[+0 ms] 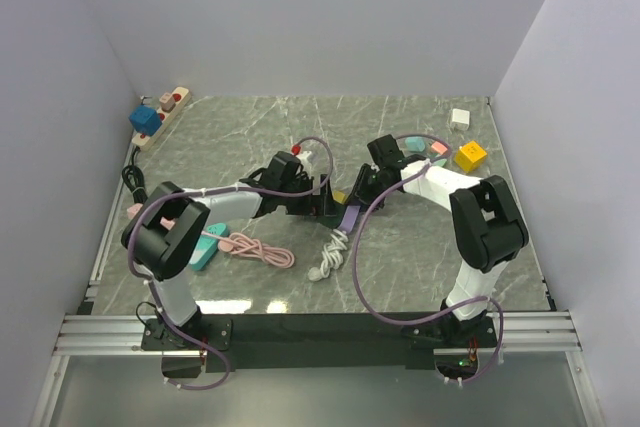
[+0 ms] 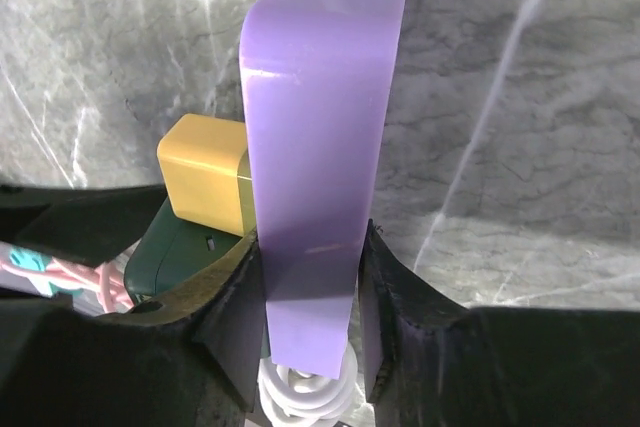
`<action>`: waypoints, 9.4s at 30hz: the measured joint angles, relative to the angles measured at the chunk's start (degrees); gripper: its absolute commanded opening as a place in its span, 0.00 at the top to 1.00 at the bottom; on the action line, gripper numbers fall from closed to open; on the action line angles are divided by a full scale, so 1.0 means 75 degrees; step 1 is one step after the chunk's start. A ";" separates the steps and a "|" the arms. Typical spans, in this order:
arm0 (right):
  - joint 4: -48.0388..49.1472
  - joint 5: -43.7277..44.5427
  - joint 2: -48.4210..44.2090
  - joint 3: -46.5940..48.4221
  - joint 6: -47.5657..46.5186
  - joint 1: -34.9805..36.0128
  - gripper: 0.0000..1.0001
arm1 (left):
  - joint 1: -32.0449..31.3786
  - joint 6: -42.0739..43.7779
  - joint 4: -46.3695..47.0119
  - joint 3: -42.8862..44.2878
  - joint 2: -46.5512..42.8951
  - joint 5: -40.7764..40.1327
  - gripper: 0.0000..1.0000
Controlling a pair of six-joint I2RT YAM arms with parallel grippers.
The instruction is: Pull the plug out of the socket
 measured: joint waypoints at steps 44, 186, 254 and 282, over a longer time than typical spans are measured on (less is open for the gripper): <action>0.1017 -0.2579 0.0822 0.0035 -0.1163 -0.0111 1.00 | 0.0446 -0.0880 0.0761 -0.1486 -0.1393 0.0600 0.44; -0.0003 -0.0644 -0.4092 -0.3523 -0.1241 -0.0828 1.00 | 0.0807 -0.1784 0.0047 0.3468 0.1673 -0.0102 0.01; 0.0930 -0.2597 -0.0580 -0.1647 -0.1399 -0.0487 1.00 | -0.0303 -0.1440 0.1099 -0.0673 -0.0458 0.0286 1.00; 0.0641 -0.2611 0.3797 0.4398 -0.0181 0.2667 0.10 | 0.1673 -0.1894 -0.2503 -0.1810 -0.6854 -0.2337 1.00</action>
